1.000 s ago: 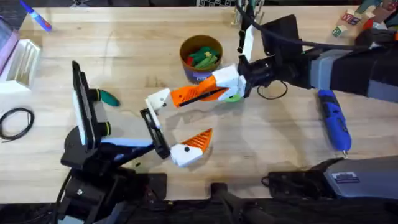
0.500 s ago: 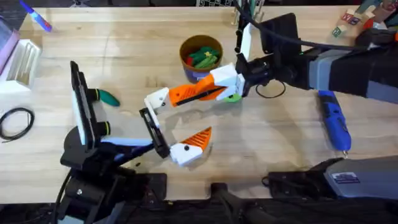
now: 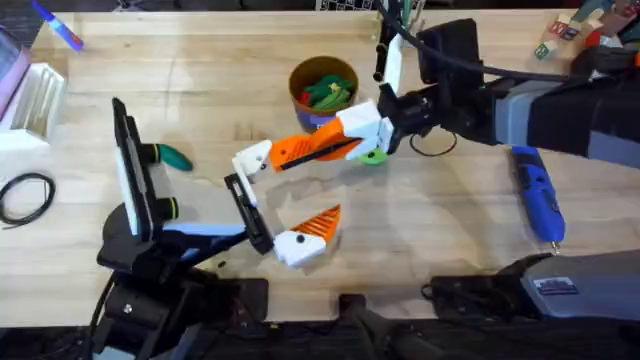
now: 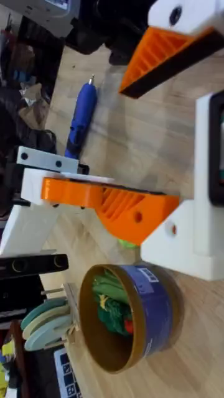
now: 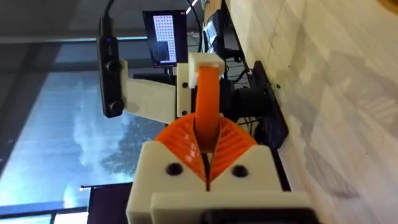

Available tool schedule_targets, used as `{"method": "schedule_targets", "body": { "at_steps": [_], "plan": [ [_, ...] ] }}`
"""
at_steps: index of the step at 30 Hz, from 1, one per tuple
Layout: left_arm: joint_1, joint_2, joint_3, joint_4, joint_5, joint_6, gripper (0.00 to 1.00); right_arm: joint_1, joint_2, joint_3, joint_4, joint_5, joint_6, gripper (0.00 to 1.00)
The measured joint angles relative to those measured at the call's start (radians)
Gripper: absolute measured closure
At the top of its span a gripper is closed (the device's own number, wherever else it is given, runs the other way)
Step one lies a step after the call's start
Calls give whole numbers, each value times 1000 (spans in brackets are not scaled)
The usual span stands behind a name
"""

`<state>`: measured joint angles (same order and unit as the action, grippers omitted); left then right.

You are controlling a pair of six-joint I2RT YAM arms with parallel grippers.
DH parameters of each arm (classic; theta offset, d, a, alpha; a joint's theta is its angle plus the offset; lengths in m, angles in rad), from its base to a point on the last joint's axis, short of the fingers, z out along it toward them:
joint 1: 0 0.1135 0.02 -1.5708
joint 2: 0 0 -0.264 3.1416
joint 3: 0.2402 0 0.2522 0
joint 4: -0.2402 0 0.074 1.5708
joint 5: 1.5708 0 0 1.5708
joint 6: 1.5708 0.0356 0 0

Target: Pick up the gripper from the table and insert it into the empty holder that is missing its gripper. Then pick up a screw, insert it into the mounting hole, and use the screwdriver to tighten it. Finally, clean up the table by picking up the vegetable and placing it into the bucket.

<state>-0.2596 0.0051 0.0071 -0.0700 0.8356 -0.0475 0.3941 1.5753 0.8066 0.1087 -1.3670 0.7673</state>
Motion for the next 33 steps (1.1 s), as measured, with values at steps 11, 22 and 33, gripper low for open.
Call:
{"method": "schedule_targets", "body": {
  "at_steps": [11,22,33],
  "plan": [
    [0,0,0,0,-12,7,15,25,0,0,12,27,21,992],
    [7,0,1,3,-59,11,15,62,4,-2,133,76,83,993],
    [12,0,1,2,-89,-5,15,76,99,-2,308,47,187,993]
  ]
}}
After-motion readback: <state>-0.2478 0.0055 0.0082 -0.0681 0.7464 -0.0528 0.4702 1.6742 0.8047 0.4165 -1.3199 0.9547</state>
